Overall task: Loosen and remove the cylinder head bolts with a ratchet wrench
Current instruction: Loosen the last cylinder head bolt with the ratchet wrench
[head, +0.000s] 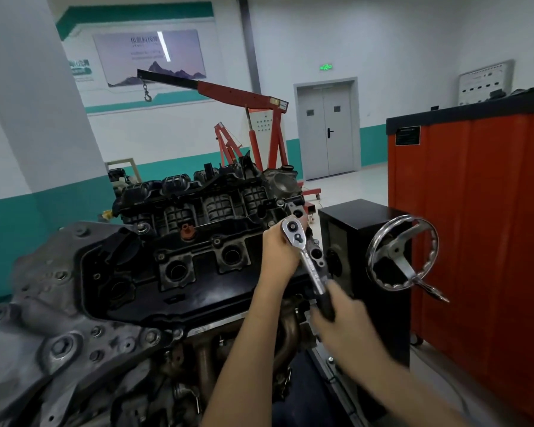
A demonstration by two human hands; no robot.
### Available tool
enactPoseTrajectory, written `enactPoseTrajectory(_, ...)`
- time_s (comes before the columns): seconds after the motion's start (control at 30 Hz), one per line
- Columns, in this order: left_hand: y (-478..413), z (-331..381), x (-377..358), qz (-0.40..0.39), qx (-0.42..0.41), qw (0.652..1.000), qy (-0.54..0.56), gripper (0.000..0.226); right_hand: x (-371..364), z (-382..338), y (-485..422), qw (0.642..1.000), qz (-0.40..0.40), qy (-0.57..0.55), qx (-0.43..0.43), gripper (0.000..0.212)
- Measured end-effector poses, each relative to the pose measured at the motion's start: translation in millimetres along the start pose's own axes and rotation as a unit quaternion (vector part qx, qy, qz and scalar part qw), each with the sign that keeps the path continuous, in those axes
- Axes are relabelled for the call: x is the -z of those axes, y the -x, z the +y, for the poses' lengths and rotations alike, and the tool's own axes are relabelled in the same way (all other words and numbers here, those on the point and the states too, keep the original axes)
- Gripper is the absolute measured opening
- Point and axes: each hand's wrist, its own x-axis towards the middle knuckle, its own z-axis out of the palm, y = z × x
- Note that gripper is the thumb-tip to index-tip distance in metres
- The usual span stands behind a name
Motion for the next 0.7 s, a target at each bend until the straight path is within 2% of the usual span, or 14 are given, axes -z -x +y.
enactPoseTrajectory(0.1,-2.3,0.2,2.0,0.014,-0.009,0.999,-0.027,0.055,-49.4,-18.1,4.5,0.994,0.014,-0.106,-0.035,0.013)
enactPoseTrajectory(0.17,-4.0,1.4,4.7,0.016,-0.006,0.998,-0.06,0.057,-50.2,-19.8,2.2,0.993,0.005,-0.109,-0.036,0.015)
enactPoseTrajectory(0.27,-8.2,-0.3,10.1,-0.019,-0.01,0.997,-0.073,0.059,-4.3,-4.9,-5.1,0.998,-0.054,-0.01,0.011,0.023)
enactPoseTrajectory(0.33,-10.4,1.0,11.3,-0.044,-0.009,0.995,-0.092,0.056,45.1,7.1,-24.1,0.988,-0.113,0.092,0.048,0.028)
enactPoseTrajectory(0.4,-10.6,2.3,10.3,-0.05,-0.017,0.992,-0.112,0.045,90.9,8.2,-57.3,0.95,-0.141,0.262,0.091,0.022)
enactPoseTrajectory(0.47,-9.7,0.6,9.2,-0.037,-0.023,0.993,-0.11,0.028,114.1,-4.0,-85.0,0.895,-0.127,0.401,0.15,0.018)
enactPoseTrajectory(0.53,-8.1,-4.8,10.3,-0.009,-0.02,0.997,-0.077,0.035,112.4,-11.6,-93.7,0.877,-0.103,0.434,0.178,0.017)
enactPoseTrajectory(0.6,-6.0,-7.8,11.3,0.006,-0.01,0.999,-0.048,0.048,95.3,-6.5,-77.9,0.903,-0.072,0.396,0.153,0.015)
enactPoseTrajectory(0.7,-3.2,-10.9,6.0,0.012,-0.024,0.999,-0.032,0.05,49.6,4.9,-27.1,0.985,-0.043,0.155,0.054,0.014)
